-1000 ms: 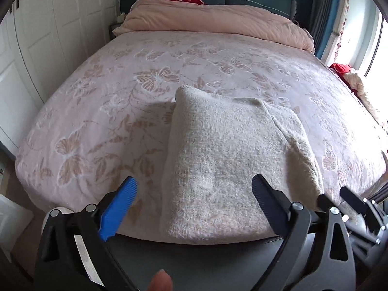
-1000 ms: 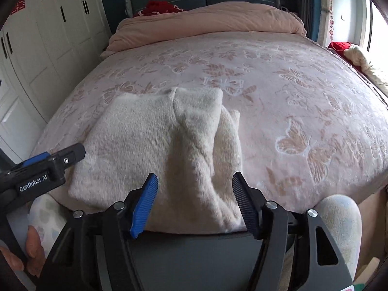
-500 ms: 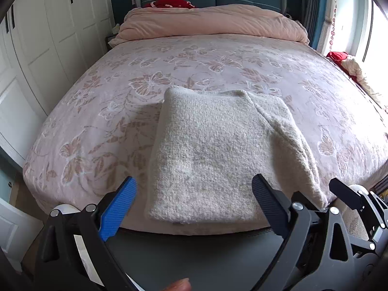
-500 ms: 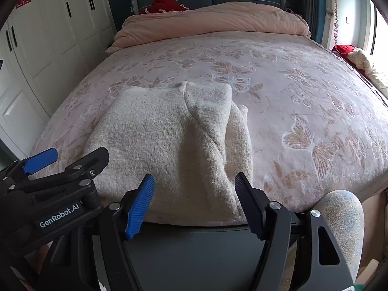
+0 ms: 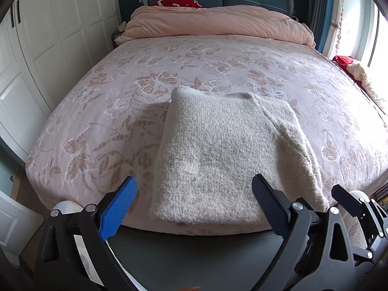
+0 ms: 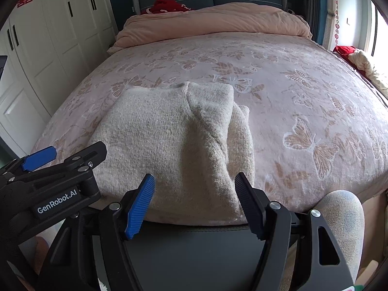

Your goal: Fold small clothes

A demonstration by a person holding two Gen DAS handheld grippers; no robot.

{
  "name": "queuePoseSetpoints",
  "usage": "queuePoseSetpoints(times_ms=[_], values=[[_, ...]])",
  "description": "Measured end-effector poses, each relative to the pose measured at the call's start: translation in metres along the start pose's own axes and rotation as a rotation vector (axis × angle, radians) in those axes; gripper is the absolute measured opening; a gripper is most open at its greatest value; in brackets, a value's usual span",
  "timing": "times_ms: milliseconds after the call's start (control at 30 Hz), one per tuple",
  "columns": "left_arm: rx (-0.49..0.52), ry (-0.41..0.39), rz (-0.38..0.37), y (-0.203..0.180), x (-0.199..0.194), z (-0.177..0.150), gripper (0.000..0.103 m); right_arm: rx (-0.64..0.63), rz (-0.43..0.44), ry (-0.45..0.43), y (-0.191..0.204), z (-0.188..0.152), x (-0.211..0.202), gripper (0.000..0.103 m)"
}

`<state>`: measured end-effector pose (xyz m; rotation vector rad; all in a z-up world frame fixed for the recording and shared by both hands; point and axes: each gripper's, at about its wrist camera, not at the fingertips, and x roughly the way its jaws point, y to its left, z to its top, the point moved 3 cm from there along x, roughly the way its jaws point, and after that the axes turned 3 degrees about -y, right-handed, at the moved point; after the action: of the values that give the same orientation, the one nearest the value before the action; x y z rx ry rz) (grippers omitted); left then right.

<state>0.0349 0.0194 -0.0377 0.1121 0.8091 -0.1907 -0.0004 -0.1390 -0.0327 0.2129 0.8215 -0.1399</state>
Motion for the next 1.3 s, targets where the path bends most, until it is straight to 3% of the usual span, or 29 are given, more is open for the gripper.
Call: queuePoseSetpoints(times_ms=[1300], values=[[0.024, -0.004, 0.026, -0.0008, 0.0011, -0.0055, 0.093, 0.006, -0.007, 0.007, 0.0039, -0.0029, -0.0007, 0.067]])
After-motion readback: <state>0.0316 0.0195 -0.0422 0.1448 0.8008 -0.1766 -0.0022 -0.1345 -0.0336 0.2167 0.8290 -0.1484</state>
